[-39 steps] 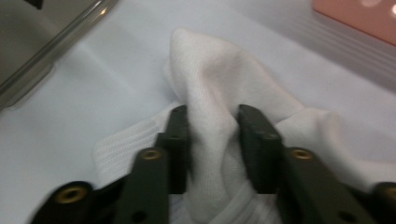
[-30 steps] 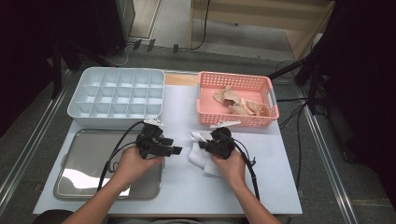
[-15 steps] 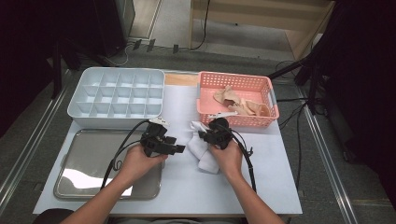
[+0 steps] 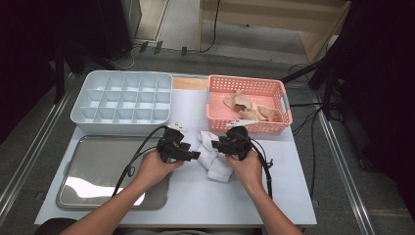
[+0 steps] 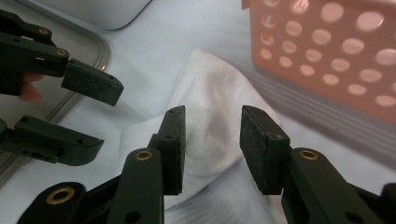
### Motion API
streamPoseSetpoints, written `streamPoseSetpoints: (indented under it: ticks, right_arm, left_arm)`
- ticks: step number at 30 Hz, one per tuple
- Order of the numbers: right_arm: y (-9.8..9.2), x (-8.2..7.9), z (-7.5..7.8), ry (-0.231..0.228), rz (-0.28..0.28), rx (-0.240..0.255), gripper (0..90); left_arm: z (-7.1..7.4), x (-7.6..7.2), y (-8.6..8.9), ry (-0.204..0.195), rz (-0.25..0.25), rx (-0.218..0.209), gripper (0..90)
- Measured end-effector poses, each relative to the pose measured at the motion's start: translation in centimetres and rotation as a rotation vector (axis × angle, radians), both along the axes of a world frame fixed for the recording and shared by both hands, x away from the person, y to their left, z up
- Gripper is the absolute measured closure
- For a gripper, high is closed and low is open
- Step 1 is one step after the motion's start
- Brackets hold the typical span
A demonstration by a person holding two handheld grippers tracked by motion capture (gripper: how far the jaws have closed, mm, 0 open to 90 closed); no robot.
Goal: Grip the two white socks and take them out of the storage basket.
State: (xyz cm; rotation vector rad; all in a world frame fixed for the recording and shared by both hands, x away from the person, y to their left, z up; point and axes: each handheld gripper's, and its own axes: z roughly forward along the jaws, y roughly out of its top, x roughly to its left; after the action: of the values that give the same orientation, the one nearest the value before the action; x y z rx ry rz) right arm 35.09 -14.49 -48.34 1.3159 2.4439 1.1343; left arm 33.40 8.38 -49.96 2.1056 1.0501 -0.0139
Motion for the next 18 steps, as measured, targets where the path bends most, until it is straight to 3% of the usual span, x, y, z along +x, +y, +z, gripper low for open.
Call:
streamPoseSetpoints:
  ticks: [4,5,11,15,18]
  right_arm:
    - [0.3,0.1,-0.8,0.013,0.013,-0.016,70.4]
    - [0.3,0.2,-1.1,0.028,0.018,-0.018,79.0]
    - [0.5,0.3,-1.7,0.037,0.027,-0.031,86.7]
    - [0.4,0.2,-1.4,0.038,0.012,-0.034,88.3]
    - [0.0,0.0,-1.1,0.037,-0.003,-0.031,88.4]
  left_arm:
    - [-0.6,0.3,-0.8,0.004,-0.008,0.012,42.8]
    - [-0.8,0.3,-1.0,0.004,-0.009,0.018,43.2]
    - [-1.4,0.1,-1.5,-0.011,-0.027,0.049,46.5]
    - [-1.5,0.1,-1.5,-0.026,-0.025,0.057,54.7]
    - [-1.5,0.0,-1.5,-0.052,-0.034,0.086,67.1]
